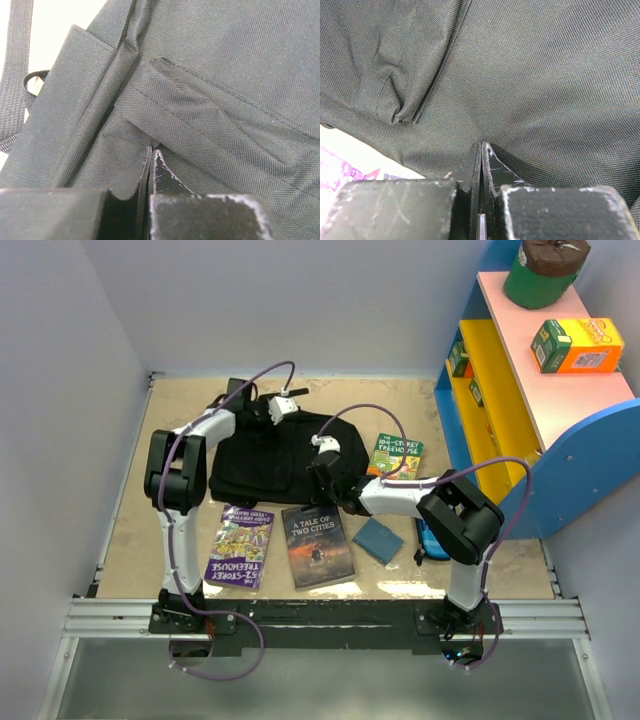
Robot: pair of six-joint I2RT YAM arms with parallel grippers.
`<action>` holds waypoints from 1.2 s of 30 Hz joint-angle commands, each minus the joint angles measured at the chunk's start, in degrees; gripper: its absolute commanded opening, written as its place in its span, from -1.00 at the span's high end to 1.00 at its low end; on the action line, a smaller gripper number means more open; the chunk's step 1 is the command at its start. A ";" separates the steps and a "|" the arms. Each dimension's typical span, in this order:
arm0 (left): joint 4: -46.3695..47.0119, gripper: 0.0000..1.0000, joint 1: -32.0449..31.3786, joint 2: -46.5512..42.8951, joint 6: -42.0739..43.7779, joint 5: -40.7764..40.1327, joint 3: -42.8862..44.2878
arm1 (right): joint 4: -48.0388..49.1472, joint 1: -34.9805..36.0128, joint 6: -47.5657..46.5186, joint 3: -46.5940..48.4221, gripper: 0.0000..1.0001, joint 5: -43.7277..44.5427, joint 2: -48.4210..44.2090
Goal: Pack the student bag
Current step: Unzip the student bag at the center of the board.
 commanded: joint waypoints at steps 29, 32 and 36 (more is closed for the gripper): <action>0.51 1.00 -0.42 -24.85 4.94 4.47 -29.51 | -7.91 -7.47 3.07 40.10 0.02 -1.82 24.52; -1.68 1.00 -0.50 -25.91 5.55 5.35 -30.31 | -4.75 -7.73 3.77 40.54 0.01 -2.00 25.84; -6.25 1.00 -0.86 -27.31 8.18 5.97 -31.27 | -4.83 -7.73 5.00 41.95 0.03 -1.30 28.04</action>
